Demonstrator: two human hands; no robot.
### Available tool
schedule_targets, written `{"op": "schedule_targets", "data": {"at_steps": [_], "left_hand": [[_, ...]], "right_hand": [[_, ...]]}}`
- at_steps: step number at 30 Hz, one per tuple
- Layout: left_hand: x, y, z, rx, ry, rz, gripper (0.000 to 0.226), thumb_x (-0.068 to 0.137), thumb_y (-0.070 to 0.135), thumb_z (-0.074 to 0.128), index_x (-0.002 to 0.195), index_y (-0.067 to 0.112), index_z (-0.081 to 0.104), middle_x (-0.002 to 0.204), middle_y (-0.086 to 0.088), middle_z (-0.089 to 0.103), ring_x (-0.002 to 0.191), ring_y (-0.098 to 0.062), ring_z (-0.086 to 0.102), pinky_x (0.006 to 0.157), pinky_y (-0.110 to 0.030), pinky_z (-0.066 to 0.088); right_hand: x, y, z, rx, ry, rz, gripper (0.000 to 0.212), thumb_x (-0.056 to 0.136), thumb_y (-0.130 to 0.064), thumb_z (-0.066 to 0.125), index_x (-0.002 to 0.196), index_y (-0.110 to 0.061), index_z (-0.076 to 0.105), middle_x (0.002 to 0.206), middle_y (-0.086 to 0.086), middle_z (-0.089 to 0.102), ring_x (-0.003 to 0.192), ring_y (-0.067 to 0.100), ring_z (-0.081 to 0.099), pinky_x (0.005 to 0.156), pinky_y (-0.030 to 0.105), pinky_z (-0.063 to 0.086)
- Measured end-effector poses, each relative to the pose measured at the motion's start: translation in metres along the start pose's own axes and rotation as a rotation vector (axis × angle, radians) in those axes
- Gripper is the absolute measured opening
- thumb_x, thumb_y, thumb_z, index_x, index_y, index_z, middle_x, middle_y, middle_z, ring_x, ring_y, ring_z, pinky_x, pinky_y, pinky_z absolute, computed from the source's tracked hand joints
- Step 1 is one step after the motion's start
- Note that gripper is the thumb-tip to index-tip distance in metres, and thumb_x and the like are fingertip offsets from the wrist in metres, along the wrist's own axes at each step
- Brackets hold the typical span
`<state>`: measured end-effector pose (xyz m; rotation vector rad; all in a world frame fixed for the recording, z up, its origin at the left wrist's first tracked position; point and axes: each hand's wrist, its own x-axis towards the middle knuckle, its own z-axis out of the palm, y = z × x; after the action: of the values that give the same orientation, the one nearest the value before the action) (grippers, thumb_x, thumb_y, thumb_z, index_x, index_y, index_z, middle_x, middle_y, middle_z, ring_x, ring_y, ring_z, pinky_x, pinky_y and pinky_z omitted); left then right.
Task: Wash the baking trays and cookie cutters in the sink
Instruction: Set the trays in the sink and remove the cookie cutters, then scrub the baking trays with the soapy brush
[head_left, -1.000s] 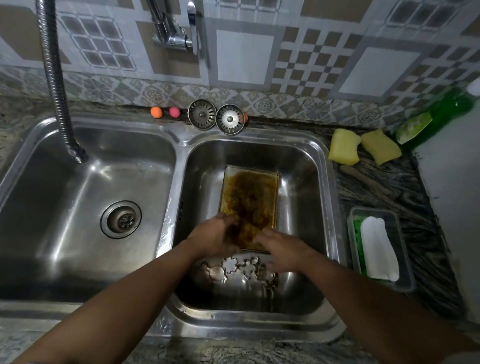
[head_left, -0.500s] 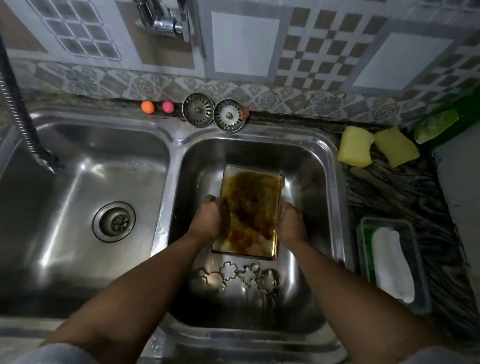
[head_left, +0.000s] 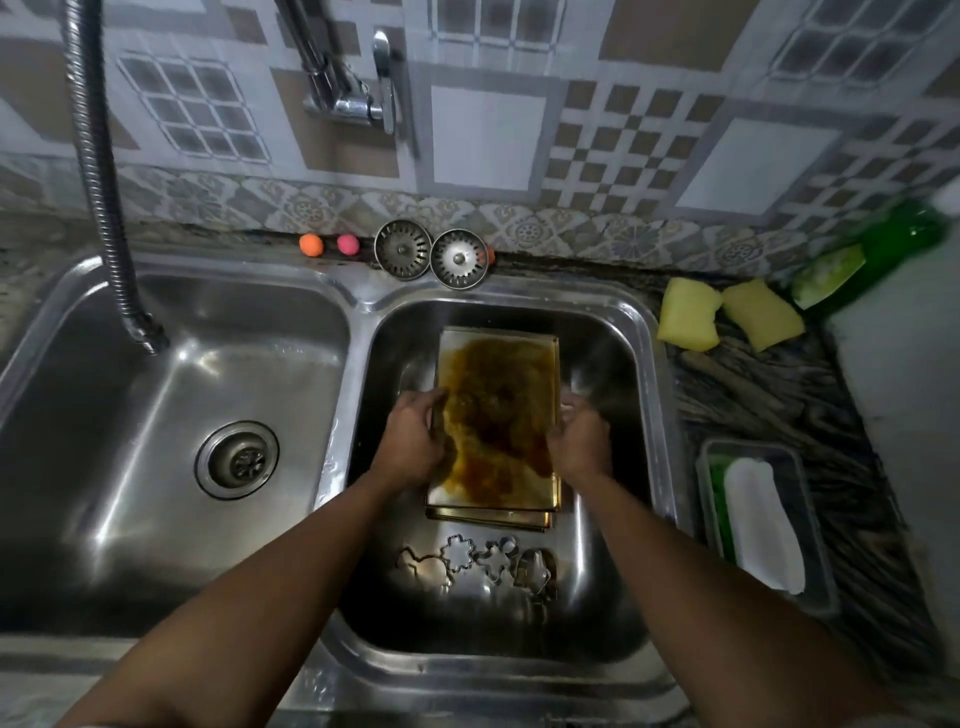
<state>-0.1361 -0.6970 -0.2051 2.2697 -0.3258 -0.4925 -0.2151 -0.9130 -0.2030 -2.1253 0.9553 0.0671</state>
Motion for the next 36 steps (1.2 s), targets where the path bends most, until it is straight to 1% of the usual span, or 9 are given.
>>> {"op": "schedule_targets", "data": {"at_steps": [5, 10, 12, 15, 20, 24, 27, 31, 36], "left_hand": [[-0.005, 0.013, -0.019, -0.249, -0.127, 0.004, 0.068, 0.087, 0.005, 0.07, 0.147, 0.025, 0.045, 0.147, 0.002, 0.048, 0.128, -0.012, 0.05, 0.099, -0.02, 0.042], [-0.006, 0.029, -0.036, -0.394, -0.138, 0.092, 0.071, 0.08, -0.003, 0.076, 0.136, 0.037, 0.054, 0.144, 0.007, 0.051, 0.138, -0.011, 0.042, 0.116, -0.041, 0.037], [-0.009, 0.034, -0.041, -0.443, -0.093, 0.12, 0.074, 0.077, -0.005, 0.078, 0.124, 0.047, 0.057, 0.136, 0.013, 0.056, 0.134, -0.014, 0.049, 0.112, -0.048, 0.042], [-0.022, 0.042, -0.051, -0.521, -0.041, 0.166, 0.07, 0.076, -0.013, 0.075, 0.126, 0.031, 0.058, 0.13, 0.006, 0.058, 0.129, -0.016, 0.052, 0.108, -0.048, 0.046], [-0.038, 0.06, -0.058, -0.565, -0.023, 0.211, 0.067, 0.08, -0.017, 0.069, 0.132, 0.022, 0.054, 0.125, 0.011, 0.057, 0.124, -0.013, 0.052, 0.09, -0.021, 0.055], [-0.047, 0.059, -0.056, -0.584, -0.011, 0.192, 0.068, 0.082, -0.013, 0.069, 0.12, 0.042, 0.058, 0.136, 0.007, 0.055, 0.128, -0.015, 0.052, 0.094, -0.032, 0.055], [-0.056, 0.063, -0.054, -0.594, -0.006, 0.201, 0.07, 0.084, -0.012, 0.066, 0.115, 0.05, 0.056, 0.135, 0.007, 0.054, 0.126, -0.013, 0.052, 0.094, -0.033, 0.055], [-0.066, 0.066, -0.049, -0.617, -0.003, 0.198, 0.066, 0.087, -0.014, 0.061, 0.118, 0.045, 0.055, 0.135, 0.005, 0.053, 0.123, -0.01, 0.051, 0.086, -0.02, 0.054], [-0.06, 0.072, -0.055, -0.619, 0.011, 0.17, 0.057, 0.093, -0.012, 0.053, 0.13, 0.03, 0.055, 0.135, 0.006, 0.05, 0.115, -0.007, 0.053, 0.069, -0.01, 0.053]], "right_hand": [[0.003, -0.024, -0.031, 0.079, -0.009, -0.072, 0.042, 0.089, -0.016, 0.068, 0.128, -0.025, 0.055, 0.102, -0.002, 0.07, 0.091, 0.014, 0.067, 0.074, 0.033, 0.058], [-0.001, -0.044, -0.055, 0.075, 0.038, -0.152, 0.043, 0.088, -0.015, 0.069, 0.129, -0.018, 0.058, 0.1, 0.004, 0.073, 0.092, 0.019, 0.069, 0.078, 0.033, 0.057], [-0.011, -0.049, -0.064, 0.074, 0.061, -0.204, 0.048, 0.089, -0.013, 0.068, 0.135, -0.008, 0.054, 0.104, 0.01, 0.073, 0.1, 0.02, 0.068, 0.081, 0.025, 0.05], [-0.036, -0.053, -0.088, 0.006, 0.135, -0.25, 0.039, 0.09, -0.015, 0.066, 0.127, -0.007, 0.06, 0.103, 0.007, 0.072, 0.092, 0.014, 0.063, 0.076, 0.017, 0.04], [-0.072, 0.018, -0.149, -0.168, 0.379, -0.244, 0.033, 0.087, -0.033, 0.055, 0.113, -0.015, 0.067, 0.111, 0.015, 0.068, 0.102, 0.034, 0.064, 0.088, 0.039, 0.052], [-0.106, 0.086, -0.176, -0.431, 0.359, -0.182, 0.051, 0.088, -0.023, 0.063, 0.134, -0.004, 0.054, 0.125, 0.027, 0.058, 0.111, 0.046, 0.056, 0.097, 0.047, 0.044], [-0.115, 0.103, -0.176, -0.342, 0.28, -0.147, 0.058, 0.094, -0.012, 0.061, 0.146, -0.003, 0.04, 0.134, 0.028, 0.052, 0.12, 0.043, 0.051, 0.1, 0.04, 0.04], [-0.118, 0.109, -0.172, -0.262, 0.273, -0.12, 0.048, 0.099, -0.016, 0.054, 0.144, -0.003, 0.044, 0.14, 0.025, 0.051, 0.126, 0.039, 0.05, 0.104, 0.037, 0.038], [-0.113, 0.095, -0.185, -0.121, 0.419, -0.168, 0.042, 0.103, -0.016, 0.043, 0.143, -0.006, 0.047, 0.137, 0.023, 0.054, 0.124, 0.037, 0.052, 0.109, 0.038, 0.039]]}}
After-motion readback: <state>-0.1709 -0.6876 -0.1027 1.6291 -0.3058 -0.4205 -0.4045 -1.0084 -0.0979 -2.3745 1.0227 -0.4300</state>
